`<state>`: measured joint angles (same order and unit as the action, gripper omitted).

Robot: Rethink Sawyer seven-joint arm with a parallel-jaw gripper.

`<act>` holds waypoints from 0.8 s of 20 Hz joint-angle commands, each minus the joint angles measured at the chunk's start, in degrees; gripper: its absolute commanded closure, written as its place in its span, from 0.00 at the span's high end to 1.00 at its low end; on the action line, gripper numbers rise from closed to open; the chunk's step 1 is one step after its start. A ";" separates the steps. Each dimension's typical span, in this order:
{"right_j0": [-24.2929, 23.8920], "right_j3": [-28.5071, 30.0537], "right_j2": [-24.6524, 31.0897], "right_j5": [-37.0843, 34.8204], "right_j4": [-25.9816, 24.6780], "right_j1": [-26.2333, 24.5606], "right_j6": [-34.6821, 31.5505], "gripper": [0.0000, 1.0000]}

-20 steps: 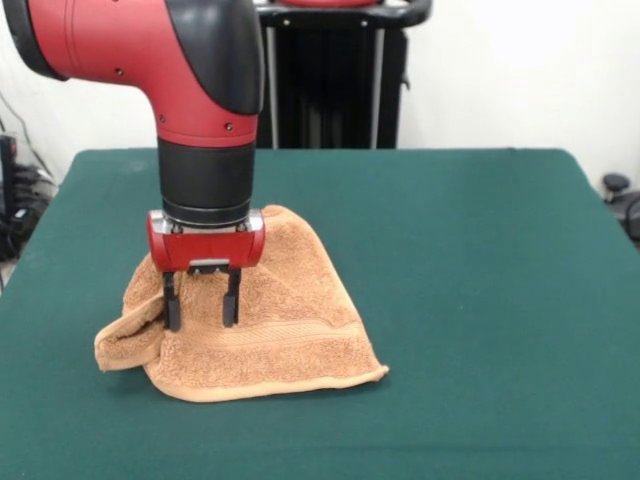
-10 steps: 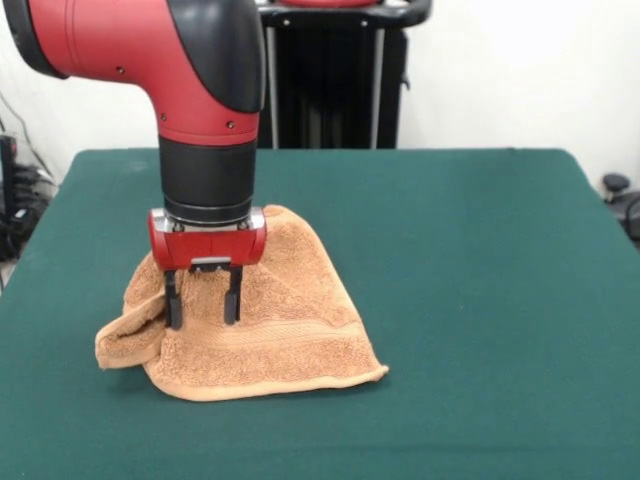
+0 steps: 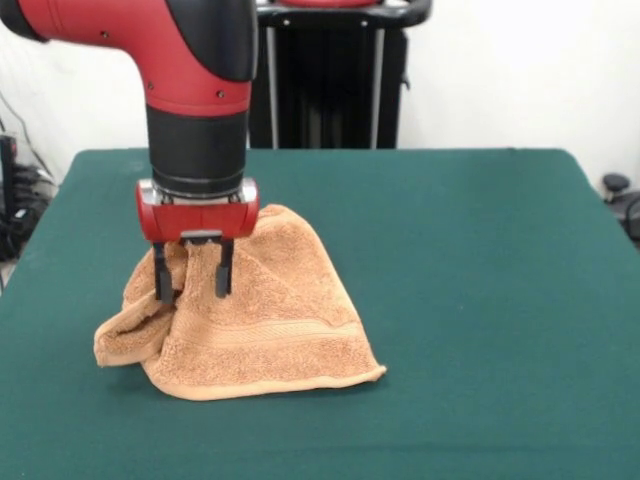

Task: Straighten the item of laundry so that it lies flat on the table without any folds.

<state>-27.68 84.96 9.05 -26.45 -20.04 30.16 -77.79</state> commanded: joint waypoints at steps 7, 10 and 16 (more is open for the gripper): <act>1.53 2.44 5.84 -13.44 -2.01 5.07 5.73 1.00; 1.25 2.44 6.24 -12.78 -2.07 4.34 5.18 1.00; 0.97 1.65 7.02 -10.57 -2.06 2.09 4.26 1.00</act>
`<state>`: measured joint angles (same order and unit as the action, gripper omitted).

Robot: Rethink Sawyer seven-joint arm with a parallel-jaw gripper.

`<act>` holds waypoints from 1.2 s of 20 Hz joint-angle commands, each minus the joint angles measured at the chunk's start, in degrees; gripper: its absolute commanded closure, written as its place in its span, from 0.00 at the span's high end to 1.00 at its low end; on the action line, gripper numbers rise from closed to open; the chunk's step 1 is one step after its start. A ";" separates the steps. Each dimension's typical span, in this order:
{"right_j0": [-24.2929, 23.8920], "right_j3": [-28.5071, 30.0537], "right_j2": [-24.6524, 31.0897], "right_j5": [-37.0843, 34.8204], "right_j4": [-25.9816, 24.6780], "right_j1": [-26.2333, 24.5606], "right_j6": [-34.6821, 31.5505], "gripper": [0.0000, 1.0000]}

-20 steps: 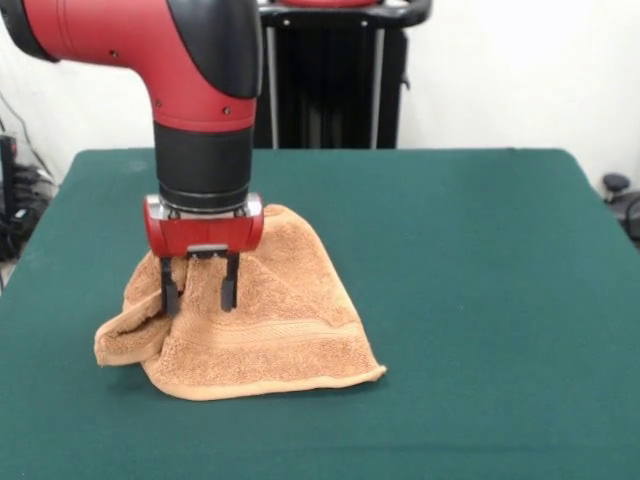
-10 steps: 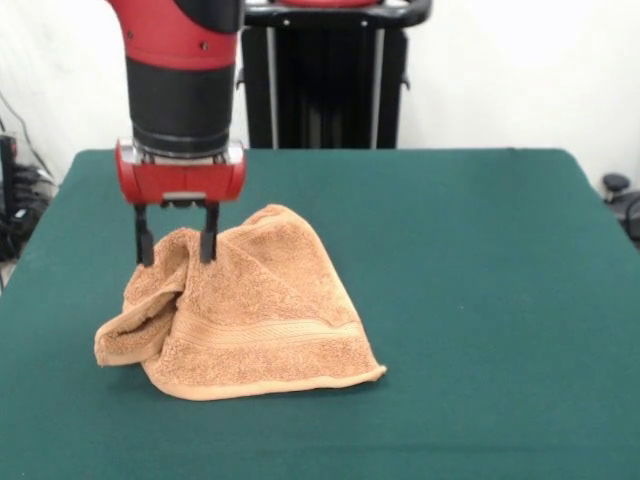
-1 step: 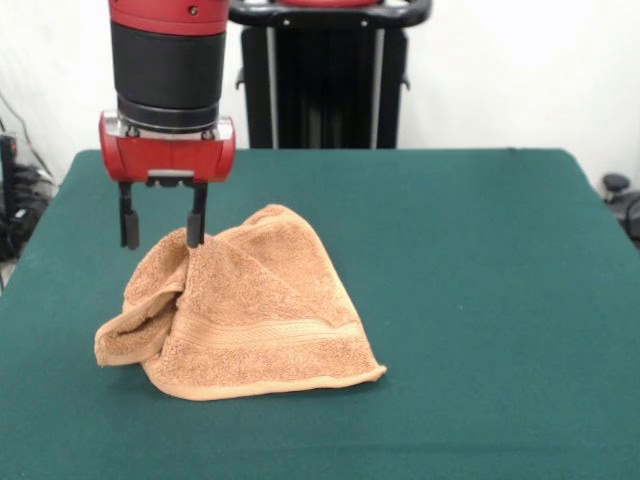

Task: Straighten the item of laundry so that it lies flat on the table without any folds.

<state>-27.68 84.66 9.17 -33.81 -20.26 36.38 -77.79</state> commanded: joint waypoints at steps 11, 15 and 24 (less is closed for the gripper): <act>-0.54 -0.60 8.88 0.59 -3.98 -8.46 5.80 1.00; -1.75 -3.28 10.52 0.02 -4.98 -10.76 8.13 1.00; -3.27 -7.62 13.42 -3.73 -6.49 -12.94 10.47 1.00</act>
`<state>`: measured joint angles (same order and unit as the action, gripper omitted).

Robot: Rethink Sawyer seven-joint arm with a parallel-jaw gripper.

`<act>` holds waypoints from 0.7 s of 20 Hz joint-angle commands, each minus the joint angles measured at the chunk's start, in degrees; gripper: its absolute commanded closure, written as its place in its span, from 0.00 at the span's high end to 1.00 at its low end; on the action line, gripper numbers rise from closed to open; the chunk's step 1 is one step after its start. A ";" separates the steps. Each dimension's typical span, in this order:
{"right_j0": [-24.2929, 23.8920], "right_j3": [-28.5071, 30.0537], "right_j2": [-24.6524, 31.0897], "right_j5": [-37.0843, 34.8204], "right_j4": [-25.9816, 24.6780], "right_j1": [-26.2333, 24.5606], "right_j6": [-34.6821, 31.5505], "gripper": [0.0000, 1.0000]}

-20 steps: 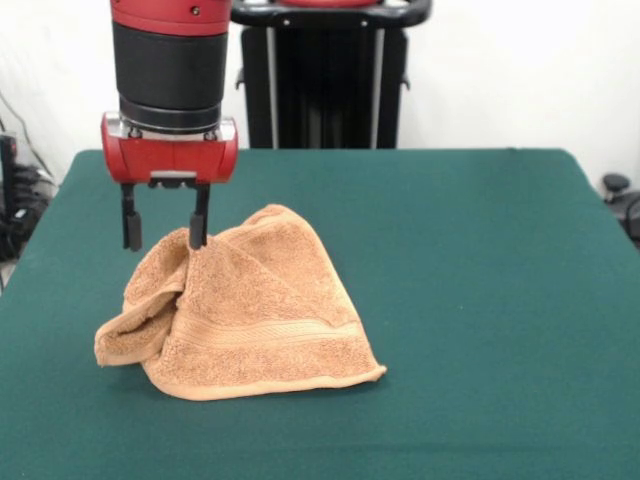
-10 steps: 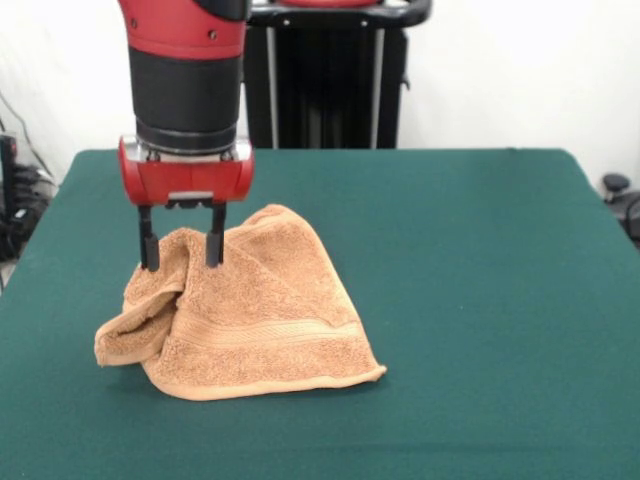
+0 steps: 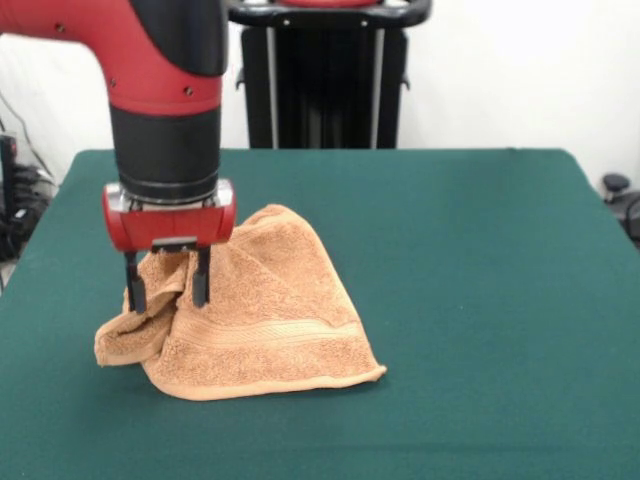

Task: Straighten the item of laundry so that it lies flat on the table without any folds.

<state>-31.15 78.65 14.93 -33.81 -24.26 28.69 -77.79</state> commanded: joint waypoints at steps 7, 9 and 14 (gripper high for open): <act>-0.29 -1.43 8.40 -4.32 -2.98 -5.03 9.85 1.00; -0.29 -1.23 8.38 -4.32 -3.01 -4.78 9.68 1.00; -0.50 -0.81 8.44 -4.30 -3.27 -4.30 9.36 1.00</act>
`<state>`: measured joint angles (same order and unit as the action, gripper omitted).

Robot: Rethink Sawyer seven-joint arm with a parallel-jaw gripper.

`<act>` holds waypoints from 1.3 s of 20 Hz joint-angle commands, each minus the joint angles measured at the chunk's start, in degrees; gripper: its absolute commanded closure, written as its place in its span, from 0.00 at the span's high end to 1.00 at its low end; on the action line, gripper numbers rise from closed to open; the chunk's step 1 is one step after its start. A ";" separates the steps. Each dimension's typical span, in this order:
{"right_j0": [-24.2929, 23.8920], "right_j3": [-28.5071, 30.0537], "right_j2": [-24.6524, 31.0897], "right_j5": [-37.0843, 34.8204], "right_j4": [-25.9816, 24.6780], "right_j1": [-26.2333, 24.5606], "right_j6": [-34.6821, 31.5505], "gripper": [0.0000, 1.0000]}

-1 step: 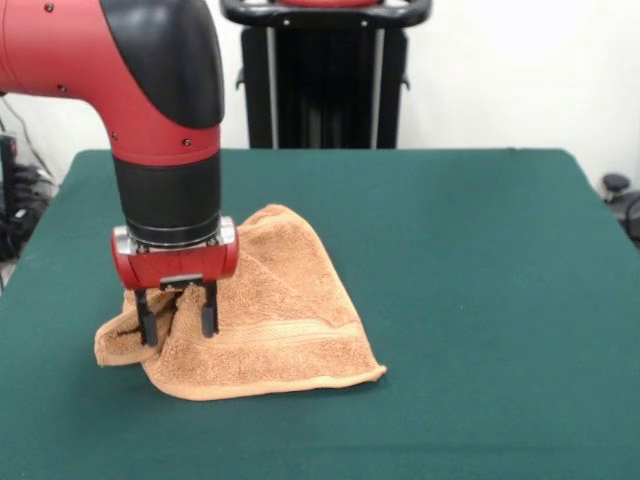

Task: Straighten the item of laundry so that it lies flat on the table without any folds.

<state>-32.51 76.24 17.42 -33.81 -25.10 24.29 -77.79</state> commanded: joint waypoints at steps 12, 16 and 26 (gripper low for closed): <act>0.38 -0.27 5.54 -9.65 -2.45 3.02 12.11 1.00; -0.43 -3.45 6.25 -12.34 -2.64 2.20 14.89 1.00; -1.66 -5.22 7.43 -11.10 -3.82 -1.14 15.73 1.00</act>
<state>-35.13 70.00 18.34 -39.86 -25.14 26.84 -77.78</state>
